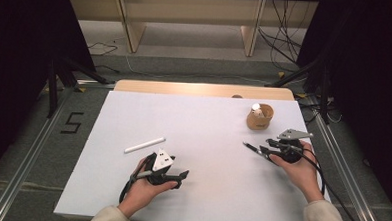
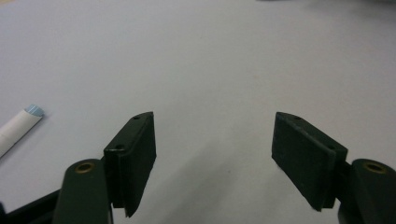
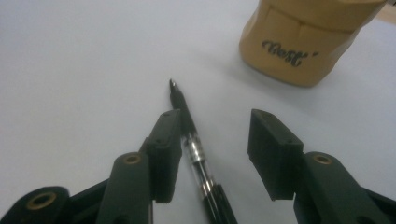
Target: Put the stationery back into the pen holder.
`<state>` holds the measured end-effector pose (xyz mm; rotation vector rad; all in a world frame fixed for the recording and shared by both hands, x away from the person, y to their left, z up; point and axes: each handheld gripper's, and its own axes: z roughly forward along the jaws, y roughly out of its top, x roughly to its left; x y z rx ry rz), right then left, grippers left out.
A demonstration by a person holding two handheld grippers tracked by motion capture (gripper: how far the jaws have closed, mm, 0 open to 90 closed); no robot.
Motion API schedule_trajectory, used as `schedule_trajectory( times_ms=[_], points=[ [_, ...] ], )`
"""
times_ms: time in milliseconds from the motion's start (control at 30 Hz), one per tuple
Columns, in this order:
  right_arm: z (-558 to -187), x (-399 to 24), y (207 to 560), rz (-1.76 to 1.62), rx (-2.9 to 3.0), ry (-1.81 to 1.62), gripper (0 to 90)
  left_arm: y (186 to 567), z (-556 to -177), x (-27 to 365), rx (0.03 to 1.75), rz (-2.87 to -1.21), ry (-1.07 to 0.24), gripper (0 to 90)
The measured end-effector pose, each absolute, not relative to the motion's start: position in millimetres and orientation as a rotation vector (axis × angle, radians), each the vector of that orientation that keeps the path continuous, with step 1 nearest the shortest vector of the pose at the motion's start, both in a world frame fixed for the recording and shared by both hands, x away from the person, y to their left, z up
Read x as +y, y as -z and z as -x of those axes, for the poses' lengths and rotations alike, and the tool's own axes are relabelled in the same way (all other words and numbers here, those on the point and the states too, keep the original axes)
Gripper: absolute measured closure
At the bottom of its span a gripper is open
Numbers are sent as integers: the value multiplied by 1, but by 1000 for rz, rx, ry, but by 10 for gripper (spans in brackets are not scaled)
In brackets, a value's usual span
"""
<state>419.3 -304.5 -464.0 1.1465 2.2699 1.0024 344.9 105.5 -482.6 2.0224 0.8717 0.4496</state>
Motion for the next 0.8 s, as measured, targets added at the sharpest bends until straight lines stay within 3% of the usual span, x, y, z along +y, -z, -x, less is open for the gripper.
schedule_trajectory(
  times_ms=[800],
  points=[
    [-426,-299,475,-1047,2453,-799,630,482,-345,105,872,-2017,-452,306]
  ],
)
